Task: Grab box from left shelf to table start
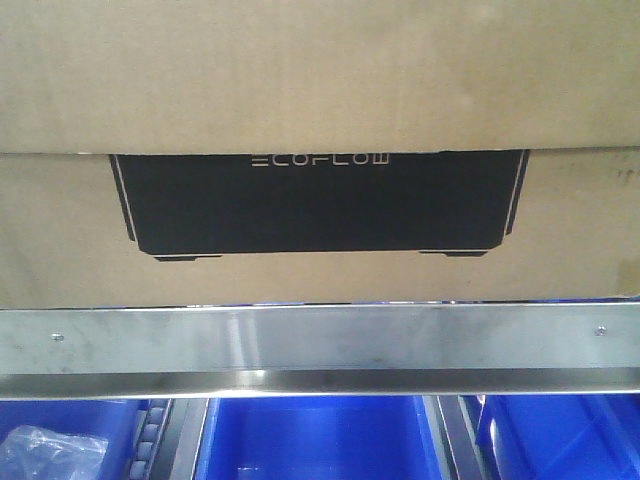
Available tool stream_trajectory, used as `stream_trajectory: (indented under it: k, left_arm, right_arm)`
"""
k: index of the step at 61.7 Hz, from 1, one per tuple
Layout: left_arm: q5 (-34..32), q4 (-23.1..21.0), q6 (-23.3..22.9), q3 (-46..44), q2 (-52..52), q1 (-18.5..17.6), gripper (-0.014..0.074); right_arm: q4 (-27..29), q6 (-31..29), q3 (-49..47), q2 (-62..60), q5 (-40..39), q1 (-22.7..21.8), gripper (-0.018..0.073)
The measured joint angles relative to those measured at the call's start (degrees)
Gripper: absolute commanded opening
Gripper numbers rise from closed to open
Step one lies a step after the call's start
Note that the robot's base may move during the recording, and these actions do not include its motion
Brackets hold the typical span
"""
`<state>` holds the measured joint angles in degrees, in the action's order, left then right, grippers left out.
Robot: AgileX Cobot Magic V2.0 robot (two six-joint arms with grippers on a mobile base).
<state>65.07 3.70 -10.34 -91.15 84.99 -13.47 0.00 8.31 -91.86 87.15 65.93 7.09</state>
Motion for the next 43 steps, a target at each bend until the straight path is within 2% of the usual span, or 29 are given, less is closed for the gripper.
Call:
stream_trajectory:
  k: [10,18,43]
  left_arm:
    - [0.0,0.0,0.0,0.0,0.0,0.0,-0.0043]
    - [0.0,0.0,0.0,0.0,0.0,0.0,-0.0043]
    - [0.0,0.0,0.0,0.0,0.0,0.0,-0.0043]
  right_arm:
    - [0.0,0.0,0.0,0.0,0.19,-0.14,0.0156]
    - [0.0,0.0,0.0,0.0,0.19,-0.14,0.0008]
    - [-0.52,-0.11,0.0,0.0,0.19,-0.14,0.0026]
